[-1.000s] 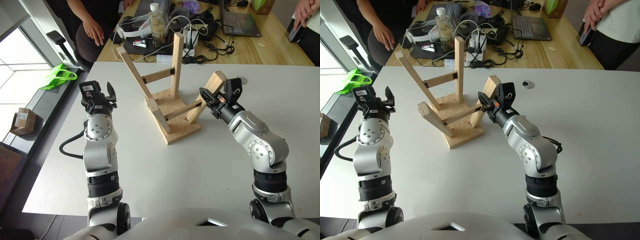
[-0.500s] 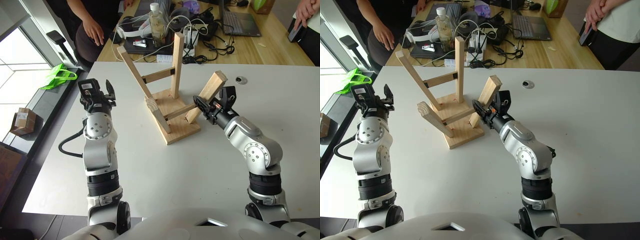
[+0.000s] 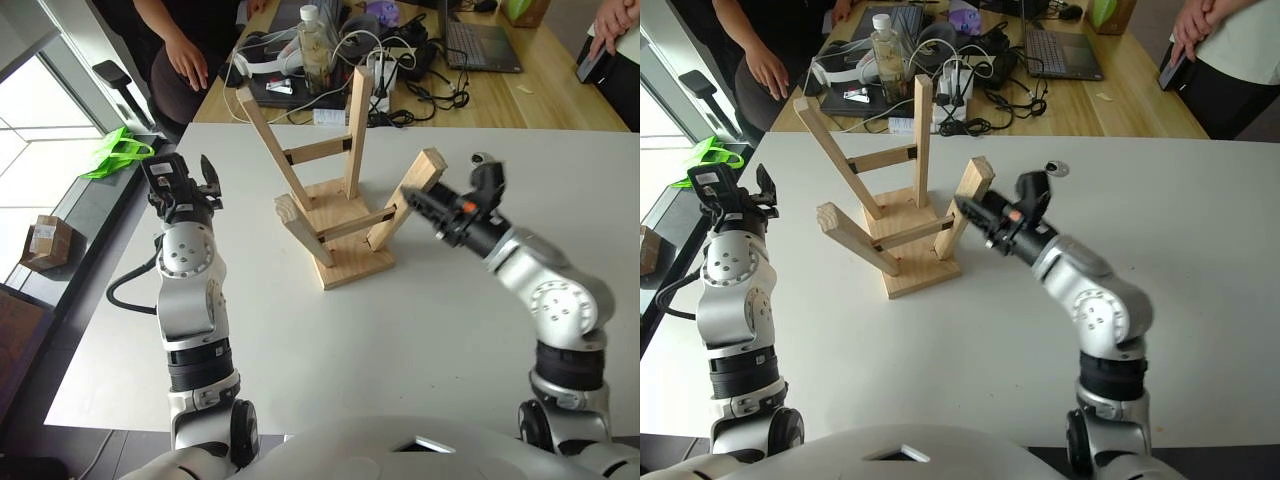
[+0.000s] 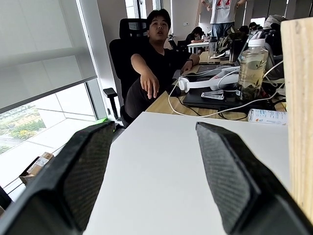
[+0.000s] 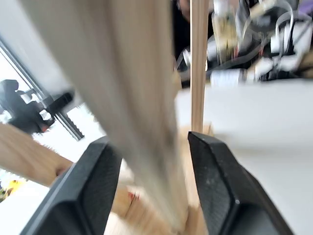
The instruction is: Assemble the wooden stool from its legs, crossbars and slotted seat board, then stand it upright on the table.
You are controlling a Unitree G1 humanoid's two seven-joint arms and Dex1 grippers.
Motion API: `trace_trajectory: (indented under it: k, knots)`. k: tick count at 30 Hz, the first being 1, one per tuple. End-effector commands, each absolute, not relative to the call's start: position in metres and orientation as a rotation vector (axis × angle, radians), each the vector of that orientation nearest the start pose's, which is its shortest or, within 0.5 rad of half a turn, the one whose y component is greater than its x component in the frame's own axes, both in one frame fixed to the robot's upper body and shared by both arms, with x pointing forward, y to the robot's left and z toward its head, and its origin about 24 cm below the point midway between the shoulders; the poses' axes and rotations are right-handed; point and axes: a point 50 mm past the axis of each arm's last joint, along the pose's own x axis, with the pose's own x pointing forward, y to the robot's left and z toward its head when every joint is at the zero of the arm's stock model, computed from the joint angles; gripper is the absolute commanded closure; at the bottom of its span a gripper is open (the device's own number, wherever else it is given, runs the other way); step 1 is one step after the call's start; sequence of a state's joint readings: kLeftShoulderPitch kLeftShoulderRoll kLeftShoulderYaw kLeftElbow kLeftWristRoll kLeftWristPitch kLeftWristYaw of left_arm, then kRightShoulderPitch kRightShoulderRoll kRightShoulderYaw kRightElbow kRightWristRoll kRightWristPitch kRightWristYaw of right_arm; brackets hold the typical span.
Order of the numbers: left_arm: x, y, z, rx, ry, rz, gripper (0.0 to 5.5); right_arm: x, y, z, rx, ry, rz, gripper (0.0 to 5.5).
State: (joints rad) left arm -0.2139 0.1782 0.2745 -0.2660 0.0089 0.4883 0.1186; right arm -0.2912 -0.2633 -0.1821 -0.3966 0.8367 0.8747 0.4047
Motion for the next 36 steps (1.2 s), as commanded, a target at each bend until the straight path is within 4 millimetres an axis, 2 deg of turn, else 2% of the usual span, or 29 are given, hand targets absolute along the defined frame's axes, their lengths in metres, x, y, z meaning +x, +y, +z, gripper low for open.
trace_trajectory:
  k: [1, 3, 6, 9, 11, 13, 17, 19, 21, 24, 27, 29, 31, 33, 35, 36]
  knots:
    - [0.274, 0.237, 0.133, 0.133, -0.052, 0.369, 2.44, 0.256, -0.159, 0.211, 0.465, -0.112, 1.010, 3.13]
    - [0.274, 0.237, 0.133, 0.133, -0.056, 0.367, 2.44, 0.259, -0.171, 0.237, 0.517, -0.234, 1.032, 3.13]
    - [0.277, 0.237, 0.136, 0.131, -0.067, 0.365, 2.44, 0.283, -0.188, 0.270, 0.657, -0.391, 0.914, 3.13]
    - [0.279, 0.235, 0.137, 0.130, -0.073, 0.358, 2.44, 0.303, -0.192, 0.294, 0.796, -0.484, 0.831, 3.13]
    - [0.281, 0.235, 0.137, 0.129, -0.077, 0.356, 2.44, 0.317, -0.184, 0.299, 0.891, -0.481, 0.808, 3.13]
    - [0.280, 0.235, 0.138, 0.130, -0.081, 0.361, 2.44, 0.320, -0.161, 0.285, 0.834, -0.394, 0.848, 3.13]
    - [0.276, 0.239, 0.136, 0.131, -0.074, 0.382, 2.44, 0.295, -0.103, 0.225, 0.637, -0.084, 1.054, 3.13]
    - [0.279, 0.236, 0.137, 0.129, -0.072, 0.365, 2.44, 0.280, -0.091, 0.185, 0.435, 0.105, 1.065, 3.13]
    - [0.280, 0.235, 0.137, 0.127, -0.070, 0.358, 2.44, 0.276, -0.090, 0.168, 0.381, 0.158, 1.044, 3.13]
    - [0.279, 0.233, 0.134, 0.124, -0.059, 0.352, 2.44, 0.278, -0.090, 0.188, 0.434, 0.038, 1.055, 3.13]
    - [0.280, 0.230, 0.133, 0.125, -0.055, 0.341, 2.44, 0.275, -0.094, 0.228, 0.583, -0.156, 1.103, 3.13]
    - [0.280, 0.231, 0.133, 0.127, -0.053, 0.337, 2.44, 0.278, -0.112, 0.265, 0.746, -0.323, 1.103, 3.13]
    - [0.276, 0.234, 0.130, 0.128, -0.044, 0.343, 2.44, 0.283, -0.136, 0.290, 0.863, -0.429, 1.064, 3.13]
    - [0.267, 0.236, 0.119, 0.114, -0.011, 0.353, 2.44, 0.293, -0.156, 0.297, 0.897, -0.459, 1.002, 3.13]
    - [0.258, 0.236, 0.108, 0.116, 0.024, 0.354, 2.44, 0.299, -0.163, 0.289, 0.885, -0.423, 0.966, 3.13]
    - [0.253, 0.235, 0.103, 0.115, 0.040, 0.356, 2.44, 0.300, -0.159, 0.277, 0.884, -0.372, 0.973, 3.13]
